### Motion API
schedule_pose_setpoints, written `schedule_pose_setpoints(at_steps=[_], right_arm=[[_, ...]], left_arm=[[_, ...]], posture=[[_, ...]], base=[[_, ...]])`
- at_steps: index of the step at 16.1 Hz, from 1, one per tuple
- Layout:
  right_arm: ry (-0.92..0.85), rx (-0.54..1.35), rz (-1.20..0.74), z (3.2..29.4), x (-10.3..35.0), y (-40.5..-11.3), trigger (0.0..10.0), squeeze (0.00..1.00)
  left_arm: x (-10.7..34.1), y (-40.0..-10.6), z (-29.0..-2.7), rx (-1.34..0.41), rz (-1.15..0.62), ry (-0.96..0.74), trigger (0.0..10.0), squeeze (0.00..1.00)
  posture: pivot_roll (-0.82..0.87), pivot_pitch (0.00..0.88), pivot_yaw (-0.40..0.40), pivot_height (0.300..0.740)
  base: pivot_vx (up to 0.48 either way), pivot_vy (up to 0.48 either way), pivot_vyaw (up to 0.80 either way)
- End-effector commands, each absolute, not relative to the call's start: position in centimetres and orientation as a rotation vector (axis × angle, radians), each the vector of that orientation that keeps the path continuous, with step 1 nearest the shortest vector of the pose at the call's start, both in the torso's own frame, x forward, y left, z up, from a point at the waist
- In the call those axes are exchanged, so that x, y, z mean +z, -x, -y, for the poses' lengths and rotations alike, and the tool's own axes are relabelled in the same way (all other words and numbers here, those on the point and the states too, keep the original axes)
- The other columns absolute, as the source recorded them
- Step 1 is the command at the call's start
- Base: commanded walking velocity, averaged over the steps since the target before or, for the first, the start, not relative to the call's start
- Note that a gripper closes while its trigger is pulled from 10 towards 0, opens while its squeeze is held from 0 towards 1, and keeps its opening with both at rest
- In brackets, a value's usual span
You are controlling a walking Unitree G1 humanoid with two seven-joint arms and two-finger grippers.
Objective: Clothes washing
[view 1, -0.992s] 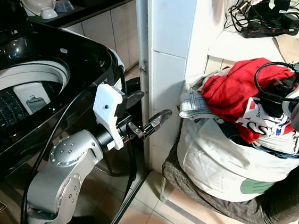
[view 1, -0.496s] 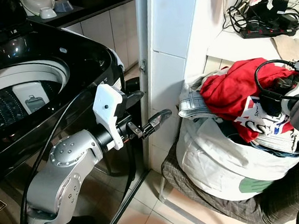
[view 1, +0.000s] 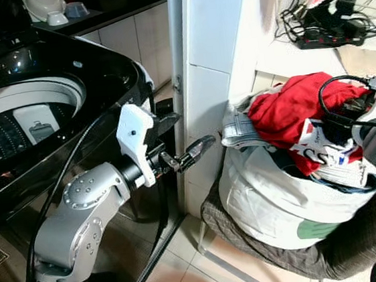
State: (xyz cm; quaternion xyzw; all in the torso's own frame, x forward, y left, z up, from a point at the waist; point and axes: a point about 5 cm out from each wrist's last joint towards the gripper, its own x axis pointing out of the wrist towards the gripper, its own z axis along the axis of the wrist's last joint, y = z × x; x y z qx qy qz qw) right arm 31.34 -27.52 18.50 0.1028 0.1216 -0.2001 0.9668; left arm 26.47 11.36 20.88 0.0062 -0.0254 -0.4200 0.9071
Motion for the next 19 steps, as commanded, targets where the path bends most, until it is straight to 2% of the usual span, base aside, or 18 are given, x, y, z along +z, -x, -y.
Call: schedule_pose_setpoints(at_steps=[1, 5, 7, 9, 11, 12, 13, 14, 15, 16, 19], right_arm=[[-0.218, -0.428, -0.211, 28.1, 19.2, -31.3, 0.0, 0.00], [-0.182, -0.435, -0.097, 28.3, 21.7, -31.4, 0.0, 0.00], [-0.138, -0.376, 0.034, 27.6, 25.1, -31.6, 0.0, 0.00], [-0.096, -0.193, 0.164, 25.3, 28.4, -31.5, 0.0, 0.00], [-0.087, 0.016, 0.178, 22.0, 29.1, -31.0, 0.0, 0.00], [-0.092, 0.098, 0.162, 20.2, 28.3, -30.7, 1.4, 0.00], [-0.080, 0.151, 0.140, 18.9, 27.5, -30.6, 9.8, 0.00], [-0.051, 0.278, 0.085, 16.1, 25.9, -30.1, 10.0, 0.00], [-0.038, 0.320, 0.071, 15.4, 25.5, -30.0, 10.0, 0.00], [0.040, 0.428, 0.033, 13.6, 24.0, -29.3, 10.0, 0.00], [0.034, 0.437, -0.021, 13.0, 22.3, -28.9, 10.0, 0.00]], left_arm=[[21.5, -26.6, -11.3, -0.864, 0.074, -0.014, 10.0, 0.00], [22.6, -27.6, -12.0, -0.756, 0.155, 0.002, 10.0, 0.00], [23.5, -28.3, -12.7, -0.648, 0.211, 0.018, 10.0, 0.00], [23.2, -28.9, -13.2, -0.544, 0.170, -0.005, 10.0, 0.00], [23.0, -29.3, -13.5, -0.451, 0.175, -0.017, 10.0, 0.00], [22.5, -29.7, -13.9, -0.376, 0.159, -0.015, 10.0, 0.00], [22.2, -29.8, -14.0, -0.336, 0.149, -0.009, 10.0, 0.00], [21.9, -30.0, -14.0, -0.292, 0.154, -0.019, 10.0, 0.00], [21.8, -30.0, -14.0, -0.298, 0.152, -0.028, 10.0, 0.00], [21.4, -29.9, -13.9, -0.280, 0.138, -0.097, 10.0, 0.00], [21.1, -29.7, -13.7, -0.271, 0.130, -0.070, 10.0, 0.00]], posture=[[-0.02, 0.000, -0.054, 0.740], [-0.02, 0.000, -0.054, 0.740], [-0.03, 0.000, -0.055, 0.740], [-0.03, 0.000, -0.052, 0.740], [-0.03, 0.000, -0.052, 0.740], [-0.04, 0.000, -0.055, 0.740], [-0.04, 0.000, -0.058, 0.740], [-0.04, 0.000, -0.066, 0.740], [-0.04, 0.000, -0.070, 0.740], [-0.03, 0.000, -0.079, 0.740], [-0.03, 0.000, -0.085, 0.740]], base=[[0.000, 0.000, 0.00], [0.000, 0.000, 0.00], [0.000, 0.000, 0.00], [0.000, 0.000, 0.00], [0.000, 0.000, 0.00], [0.000, 0.000, 0.00], [0.000, 0.000, 0.00], [0.000, 0.000, 0.00], [0.000, 0.000, 0.00], [0.000, 0.000, 0.00], [0.102, 0.000, 0.00]])
